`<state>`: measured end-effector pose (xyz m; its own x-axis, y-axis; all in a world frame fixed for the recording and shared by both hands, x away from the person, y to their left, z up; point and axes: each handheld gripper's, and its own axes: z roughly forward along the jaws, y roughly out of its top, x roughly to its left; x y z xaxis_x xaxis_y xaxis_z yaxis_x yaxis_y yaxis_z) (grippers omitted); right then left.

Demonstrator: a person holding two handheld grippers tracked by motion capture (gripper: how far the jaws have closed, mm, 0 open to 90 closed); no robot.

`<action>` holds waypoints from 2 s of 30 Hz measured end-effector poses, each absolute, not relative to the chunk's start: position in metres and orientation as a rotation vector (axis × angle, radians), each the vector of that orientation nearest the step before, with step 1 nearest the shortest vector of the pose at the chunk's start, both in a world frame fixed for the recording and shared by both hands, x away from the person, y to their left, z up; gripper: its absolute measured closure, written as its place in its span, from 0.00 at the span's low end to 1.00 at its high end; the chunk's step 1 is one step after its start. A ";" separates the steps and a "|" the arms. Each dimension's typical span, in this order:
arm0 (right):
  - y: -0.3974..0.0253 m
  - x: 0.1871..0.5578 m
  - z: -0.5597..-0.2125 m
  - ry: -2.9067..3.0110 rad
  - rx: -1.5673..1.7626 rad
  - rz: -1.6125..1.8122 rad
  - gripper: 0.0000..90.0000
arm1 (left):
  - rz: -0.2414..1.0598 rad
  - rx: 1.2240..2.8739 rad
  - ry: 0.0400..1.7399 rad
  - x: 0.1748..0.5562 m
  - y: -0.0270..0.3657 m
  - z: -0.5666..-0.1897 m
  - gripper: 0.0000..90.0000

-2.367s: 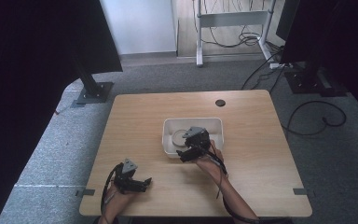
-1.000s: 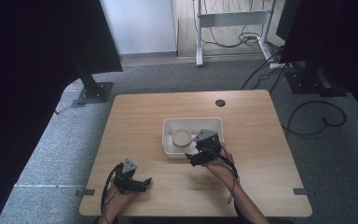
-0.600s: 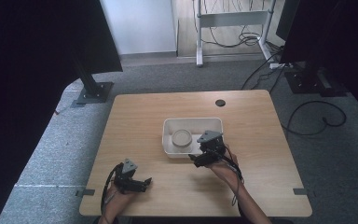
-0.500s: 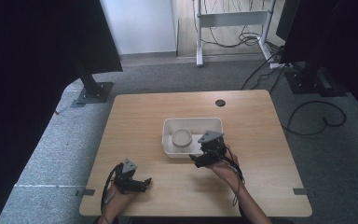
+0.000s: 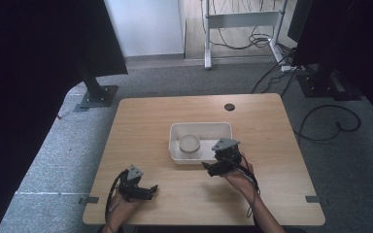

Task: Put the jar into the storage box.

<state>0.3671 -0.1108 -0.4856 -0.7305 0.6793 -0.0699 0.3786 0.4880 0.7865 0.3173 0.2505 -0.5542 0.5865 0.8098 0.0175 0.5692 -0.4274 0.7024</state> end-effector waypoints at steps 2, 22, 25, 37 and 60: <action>-0.114 0.366 -0.486 2.365 0.888 1.119 0.06 | 0.469 2.154 1.090 0.317 0.250 -0.554 0.00; -0.134 0.357 -0.489 2.364 0.942 1.113 0.06 | 0.470 2.156 1.089 0.317 0.251 -0.554 0.00; -0.137 0.356 -0.489 2.364 0.949 1.109 0.06 | 0.470 2.155 1.089 0.317 0.251 -0.554 0.00; -0.152 0.346 -0.488 2.345 0.947 1.087 0.06 | 0.469 2.155 1.090 0.317 0.251 -0.554 0.00; -0.194 0.323 -0.498 2.286 1.025 1.070 0.06 | 0.470 2.155 1.089 0.317 0.251 -0.554 0.00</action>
